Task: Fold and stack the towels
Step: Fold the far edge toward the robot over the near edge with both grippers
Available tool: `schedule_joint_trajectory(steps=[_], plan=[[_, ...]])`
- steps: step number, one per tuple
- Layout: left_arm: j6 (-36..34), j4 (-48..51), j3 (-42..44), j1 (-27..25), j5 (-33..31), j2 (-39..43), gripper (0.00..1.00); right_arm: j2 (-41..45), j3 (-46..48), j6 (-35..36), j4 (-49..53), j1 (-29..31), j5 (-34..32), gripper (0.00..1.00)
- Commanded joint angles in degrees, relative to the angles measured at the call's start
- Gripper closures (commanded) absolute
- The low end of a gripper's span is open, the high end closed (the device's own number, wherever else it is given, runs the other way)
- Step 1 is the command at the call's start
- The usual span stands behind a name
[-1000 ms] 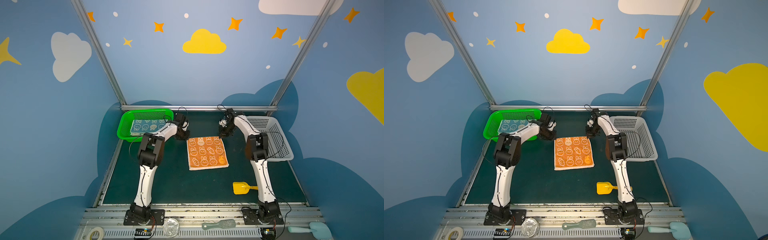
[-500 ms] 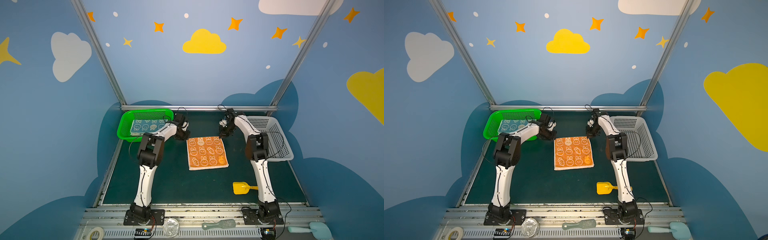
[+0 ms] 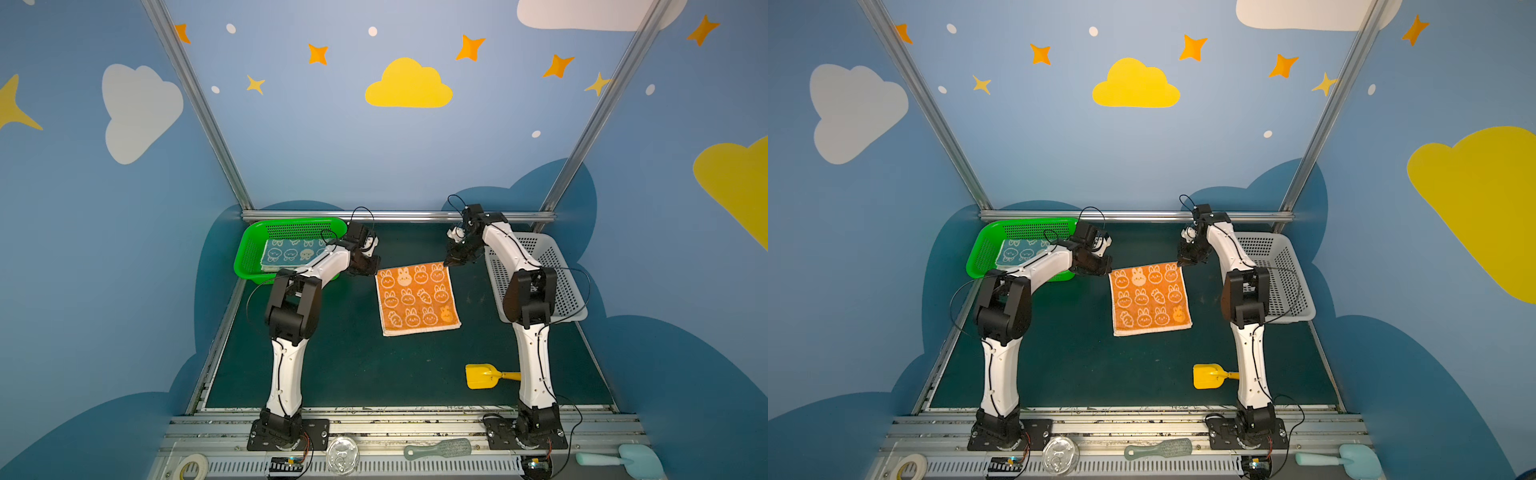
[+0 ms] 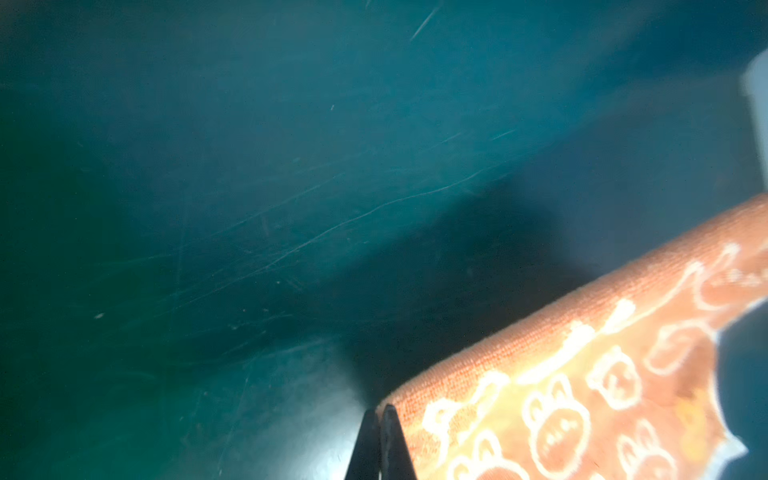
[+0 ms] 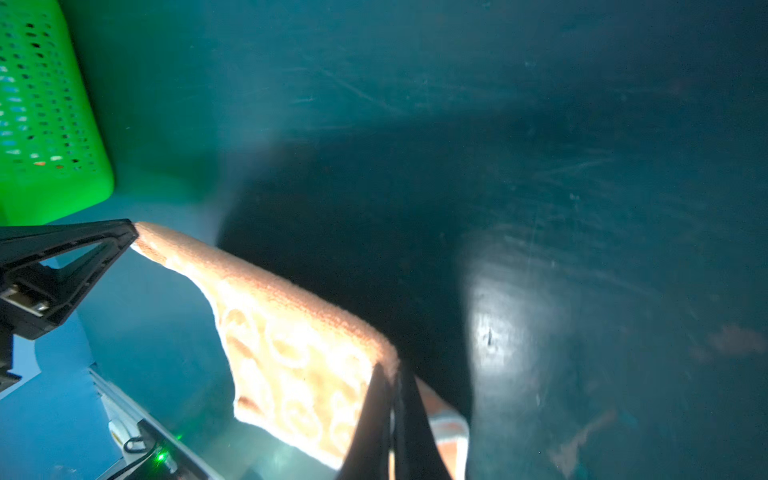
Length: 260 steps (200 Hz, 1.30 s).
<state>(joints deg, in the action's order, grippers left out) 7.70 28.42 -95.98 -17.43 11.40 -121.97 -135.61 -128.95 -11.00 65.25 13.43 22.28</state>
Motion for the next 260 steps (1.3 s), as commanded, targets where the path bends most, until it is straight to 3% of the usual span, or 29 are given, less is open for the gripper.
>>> schedule_joint_trajectory(steps=[1,75,145,203,260], plan=[[-0.85,-2.37,3.15,0.12,0.79,4.81,0.97,4.29,2.91,-1.50,1.10,-0.44,0.06,1.00],[4.02,-7.54,18.83,-3.15,-0.15,17.64,0.97,17.87,24.96,-5.95,-5.49,-0.25,1.14,1.00],[9.64,-13.52,34.09,-11.39,-2.10,25.08,0.97,24.84,41.78,-8.74,-10.75,-0.49,0.11,1.00],[10.51,-13.03,36.02,-12.28,-3.93,28.46,0.97,28.96,46.47,-9.98,-12.26,-0.51,0.26,1.00],[12.56,-14.12,38.23,-12.91,-1.77,30.92,0.97,32.65,52.24,-10.92,-14.00,-0.60,-0.82,1.00]])
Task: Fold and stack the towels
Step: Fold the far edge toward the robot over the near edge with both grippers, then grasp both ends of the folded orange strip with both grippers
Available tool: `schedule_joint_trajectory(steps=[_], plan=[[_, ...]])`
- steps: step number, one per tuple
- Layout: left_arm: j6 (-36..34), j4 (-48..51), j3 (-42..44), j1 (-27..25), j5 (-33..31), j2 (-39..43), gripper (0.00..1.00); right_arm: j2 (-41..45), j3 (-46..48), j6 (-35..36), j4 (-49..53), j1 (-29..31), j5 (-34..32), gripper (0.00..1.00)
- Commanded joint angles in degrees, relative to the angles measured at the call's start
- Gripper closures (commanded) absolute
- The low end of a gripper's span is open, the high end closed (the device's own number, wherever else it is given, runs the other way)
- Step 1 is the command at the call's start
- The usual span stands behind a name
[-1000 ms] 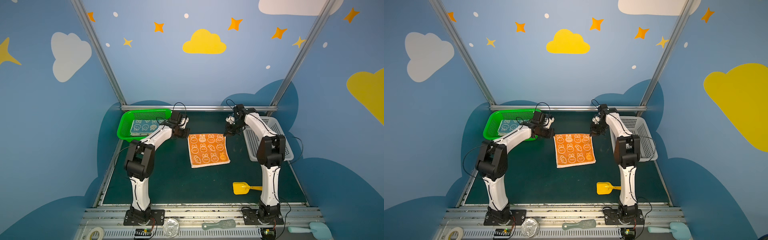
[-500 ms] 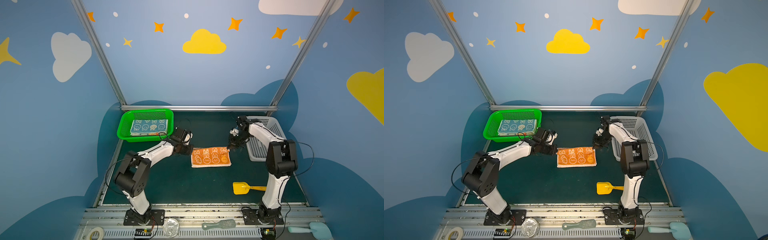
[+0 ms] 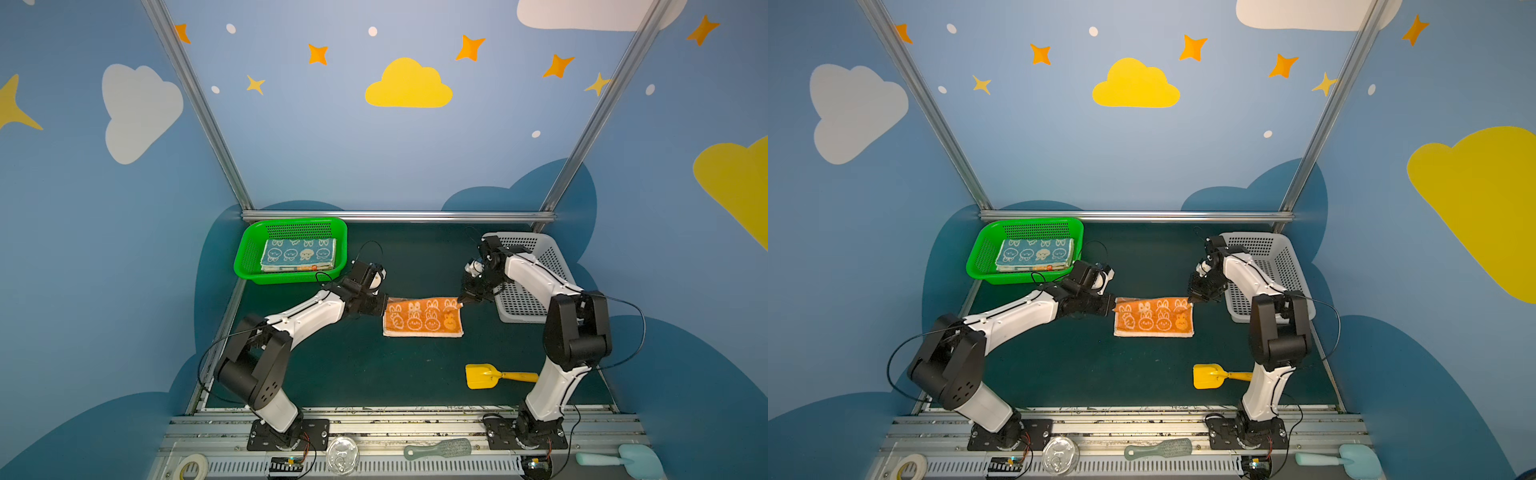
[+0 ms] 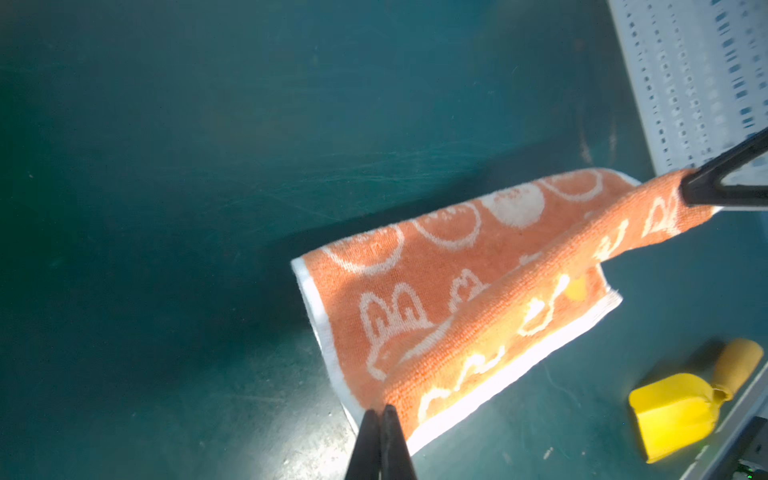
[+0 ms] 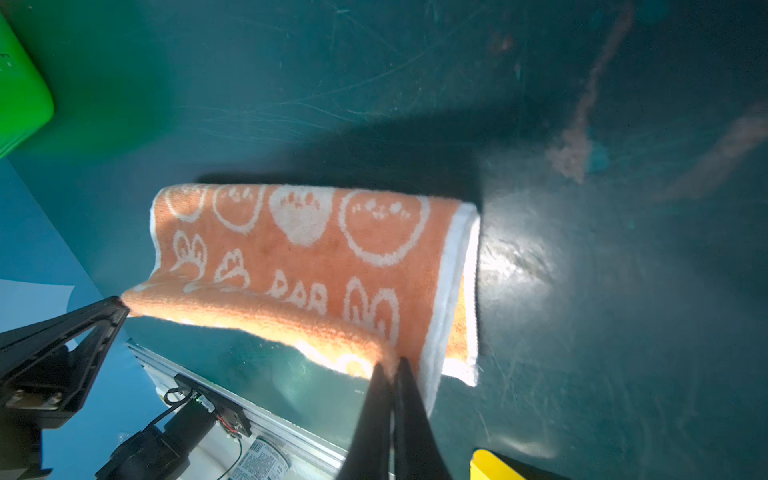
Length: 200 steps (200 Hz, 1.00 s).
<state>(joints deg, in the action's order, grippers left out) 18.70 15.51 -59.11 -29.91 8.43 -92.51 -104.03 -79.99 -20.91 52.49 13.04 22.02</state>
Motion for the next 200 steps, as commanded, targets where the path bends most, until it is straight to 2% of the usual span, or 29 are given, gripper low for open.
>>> schedule_joint_trajectory(steps=[1,61,131,150,168,176,189,200], plan=[[1.58,-1.28,1.50,-0.46,1.22,1.50,0.97,1.09,3.49,-1.09,-1.33,-0.20,-0.52,1.00],[4.13,-5.63,7.60,-2.93,1.68,-0.46,0.97,0.93,13.42,-3.48,-7.42,0.67,-0.65,1.00],[4.08,-7.26,8.27,-3.52,2.12,-3.56,0.97,1.70,15.59,-4.27,-8.45,1.00,-1.90,0.99],[3.98,-7.27,8.31,-3.57,2.25,-3.36,0.97,2.09,15.66,-4.13,-8.45,1.10,-1.38,0.91],[3.96,-7.18,8.36,-3.73,2.23,-2.91,0.90,3.08,15.99,-4.05,-8.39,1.59,-1.19,0.81],[3.91,-7.09,8.36,-3.73,2.21,-2.52,0.84,3.91,16.36,-4.04,-8.37,1.82,-1.13,0.76],[3.83,-6.60,8.07,-3.86,1.89,-1.60,0.66,5.62,16.78,-4.07,-7.99,2.22,-1.11,0.66],[3.74,-5.65,7.67,-3.84,1.30,-0.68,0.64,7.27,17.30,-4.22,-7.52,2.63,-1.19,0.60]])
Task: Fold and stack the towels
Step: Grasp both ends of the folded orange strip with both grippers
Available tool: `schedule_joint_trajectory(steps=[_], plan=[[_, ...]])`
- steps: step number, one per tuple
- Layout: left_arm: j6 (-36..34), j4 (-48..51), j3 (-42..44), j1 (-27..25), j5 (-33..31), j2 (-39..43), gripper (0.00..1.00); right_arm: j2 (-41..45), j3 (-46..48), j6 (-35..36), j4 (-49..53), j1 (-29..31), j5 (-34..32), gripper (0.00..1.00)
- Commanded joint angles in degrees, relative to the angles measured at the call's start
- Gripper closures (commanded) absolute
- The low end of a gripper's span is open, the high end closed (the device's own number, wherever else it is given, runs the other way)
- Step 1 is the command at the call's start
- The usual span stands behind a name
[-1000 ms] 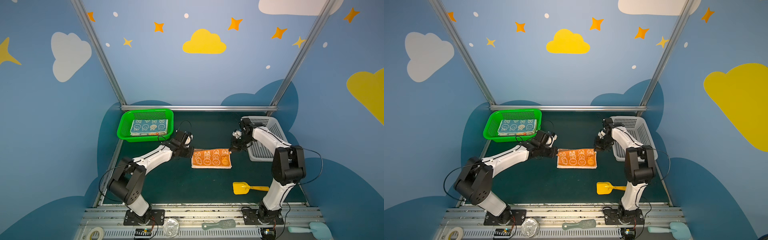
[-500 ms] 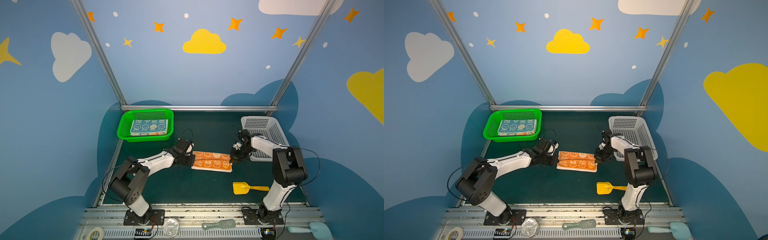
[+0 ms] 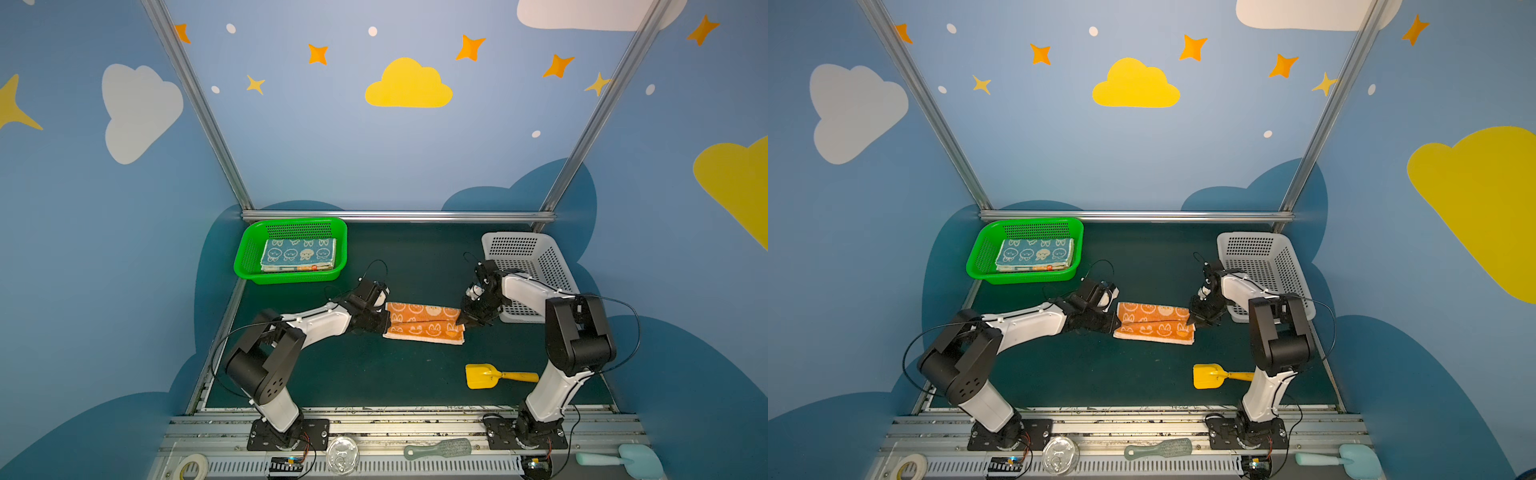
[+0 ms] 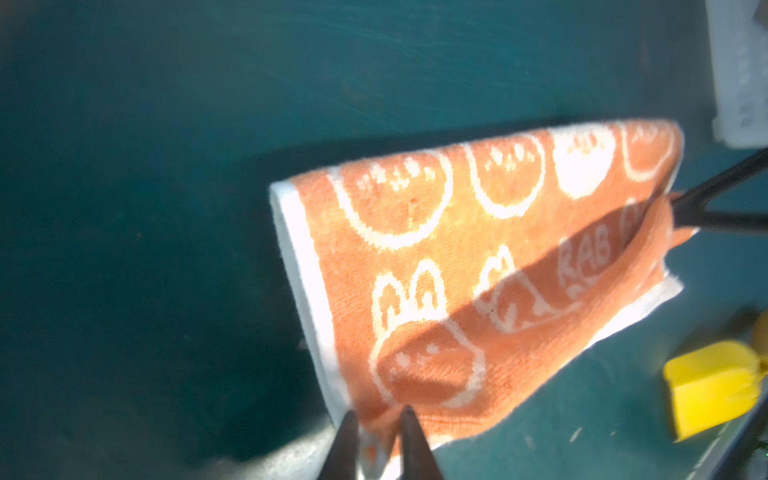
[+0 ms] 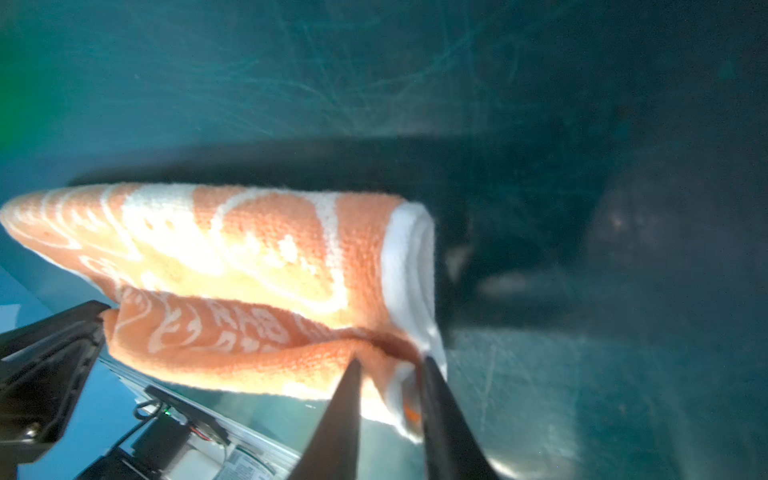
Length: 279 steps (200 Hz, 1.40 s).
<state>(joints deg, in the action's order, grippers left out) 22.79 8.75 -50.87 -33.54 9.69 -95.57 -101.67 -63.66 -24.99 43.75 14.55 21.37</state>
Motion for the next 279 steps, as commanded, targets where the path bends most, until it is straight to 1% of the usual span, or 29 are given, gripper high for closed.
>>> schedule_joint_trajectory(steps=[1,8,18,36,49,63,84,90,94,95,98,103,108,130,137,151,177,214,231,245,263,279], plan=[[-0.36,1.18,-0.65,-0.21,0.00,2.48,0.64,5.04,1.03,-0.14,1.28,1.11,-0.58,0.60],[-0.48,1.88,-1.04,-0.26,-0.37,3.07,0.60,6.11,1.33,-0.12,1.67,1.36,-0.62,0.56],[-0.55,2.71,-1.65,-0.30,-1.07,3.99,0.50,7.34,1.67,-0.01,2.12,1.61,-0.37,0.55],[-0.35,3.43,-2.99,-0.30,-1.61,5.26,0.46,9.21,2.52,0.04,2.55,2.23,0.54,0.53],[0.02,4.04,-4.71,-0.30,-1.04,5.13,0.37,9.91,2.92,0.03,3.04,2.67,1.05,0.53],[0.93,4.07,-6.27,-0.40,-0.26,4.68,0.34,10.35,3.52,0.03,3.20,2.99,1.76,0.52],[3.08,2.26,-7.71,-1.05,0.68,3.73,0.23,10.66,4.39,-1.02,2.47,2.70,3.20,0.50],[3.79,1.71,-8.12,-1.48,1.12,3.16,0.19,10.60,4.43,-1.52,2.03,2.40,4.02,0.50],[4.30,1.54,-8.61,-1.79,1.28,2.75,0.16,10.61,4.60,-1.92,1.46,2.27,4.91,0.48],[4.38,1.49,-8.61,-1.88,1.28,2.62,0.14,10.57,4.60,-2.08,1.27,2.21,5.18,0.47],[4.70,1.45,-9.06,-2.10,1.29,2.25,0.12,10.51,4.76,-2.44,0.84,1.97,5.71,0.45],[5.25,1.33,-9.56,-2.54,1.29,1.47,0.05,10.46,4.97,-3.25,-0.12,1.87,6.69,0.41],[5.82,0.99,-9.93,-3.05,1.44,0.81,0.01,10.45,5.19,-3.98,-1.17,1.81,7.58,0.39],[8.16,-1.21,-10.15,-4.79,2.83,-2.39,0.00,8.91,5.56,-6.21,-4.02,1.97,9.89,0.35],[8.78,-1.58,-9.90,-5.25,2.81,-3.36,0.00,8.31,5.97,-6.74,-4.93,2.08,10.40,0.32],[9.64,-1.79,-8.79,-5.74,2.43,-4.86,0.00,7.15,7.64,-7.52,-7.21,2.37,11.78,0.30],[10.75,-3.35,-4.82,-5.88,2.23,-5.59,0.00,6.03,11.37,-8.27,-10.28,2.53,12.37,0.25],[10.07,-1.72,-2.31,-5.23,0.12,-5.97,0.00,4.65,14.73,-7.82,-12.20,2.60,11.66,0.22],[8.98,-0.03,-3.51,-4.79,-0.82,-5.48,0.00,5.26,13.99,-7.36,-11.45,2.36,11.82,0.19],[7.56,2.87,-5.81,-4.69,-2.76,-3.82,0.00,7.18,12.35,-6.64,-9.86,2.29,11.80,0.16],[4.77,8.22,-10.00,-4.33,-5.79,-1.38,0.00,10.51,9.64,-5.07,-6.13,1.74,9.77,0.11],[3.71,13.84,-13.57,-3.45,-8.44,-0.62,0.00,13.01,7.59,-3.68,-2.75,0.73,7.74,0.11]])
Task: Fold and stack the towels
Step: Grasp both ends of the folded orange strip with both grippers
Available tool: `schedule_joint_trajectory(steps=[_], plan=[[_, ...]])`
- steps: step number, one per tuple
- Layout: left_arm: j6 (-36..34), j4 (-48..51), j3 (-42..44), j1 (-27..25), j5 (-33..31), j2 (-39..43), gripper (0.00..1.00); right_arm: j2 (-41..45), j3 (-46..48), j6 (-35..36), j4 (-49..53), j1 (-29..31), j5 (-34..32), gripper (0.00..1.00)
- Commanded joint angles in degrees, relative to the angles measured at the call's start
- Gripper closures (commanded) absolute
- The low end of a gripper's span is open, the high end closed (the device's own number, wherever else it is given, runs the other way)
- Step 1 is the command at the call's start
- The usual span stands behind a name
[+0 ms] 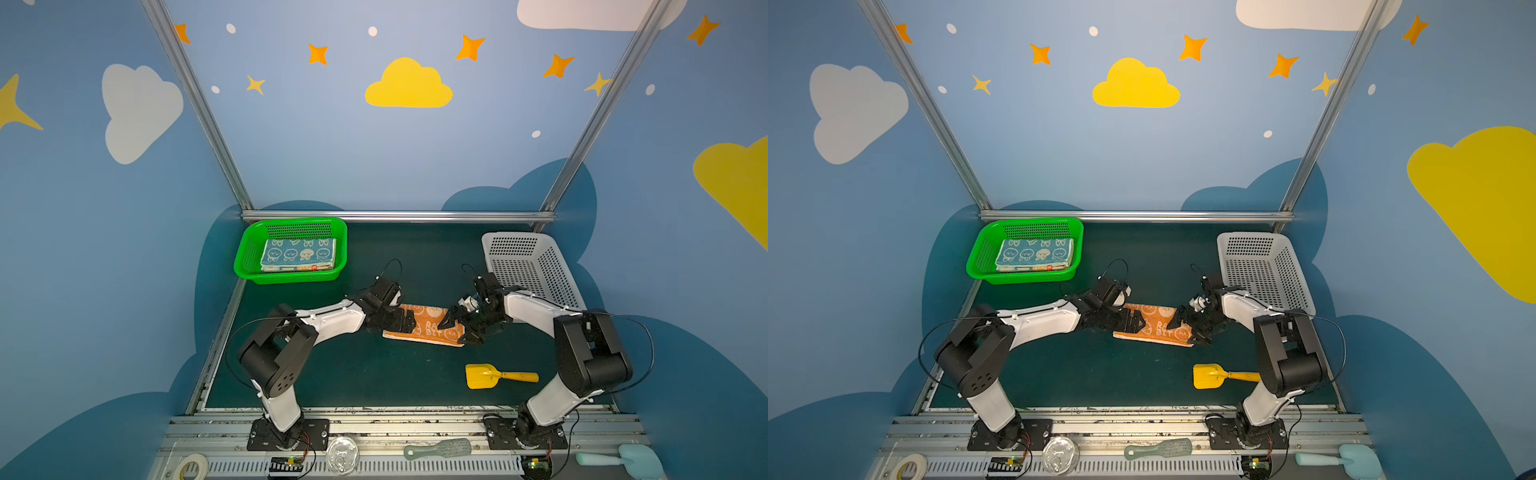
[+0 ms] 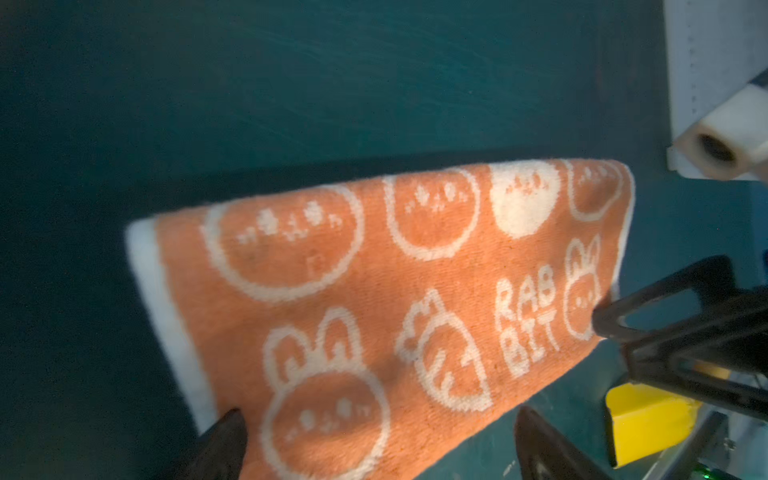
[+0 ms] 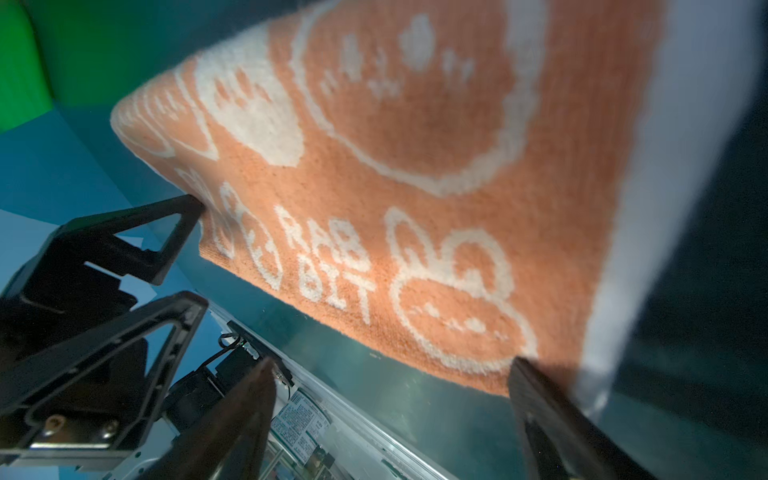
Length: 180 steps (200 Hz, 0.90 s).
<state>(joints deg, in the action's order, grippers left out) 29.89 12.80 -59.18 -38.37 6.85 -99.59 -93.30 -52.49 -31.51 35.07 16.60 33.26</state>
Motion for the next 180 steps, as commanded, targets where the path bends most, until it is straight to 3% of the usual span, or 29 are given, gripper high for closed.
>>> schedule_joint_trajectory(steps=[1,20,59,106,134,180], plan=[[-3.41,10.19,-5.48,1.46,-5.74,3.38,0.00,4.76,-3.71,2.93,6.08,-1.40,-4.29,0.11],[-5.46,15.23,-8.40,3.37,-6.17,1.67,0.00,4.85,-5.53,4.62,9.35,-2.74,-6.86,0.11],[-8.49,20.17,-11.39,5.58,0.12,-4.17,0.00,2.87,-5.26,5.22,9.33,-3.33,-9.24,0.11],[-8.24,19.70,-11.22,5.53,4.16,-8.39,0.02,0.00,-3.37,5.10,6.66,-2.27,-9.54,0.11],[-8.16,18.71,-11.61,5.39,8.53,-10.72,0.07,-2.15,-2.61,3.38,4.15,-0.42,-9.59,0.11],[-7.63,17.67,-11.68,5.24,10.34,-13.67,0.16,-5.88,-2.43,-0.18,-0.05,1.97,-8.32,0.11]])
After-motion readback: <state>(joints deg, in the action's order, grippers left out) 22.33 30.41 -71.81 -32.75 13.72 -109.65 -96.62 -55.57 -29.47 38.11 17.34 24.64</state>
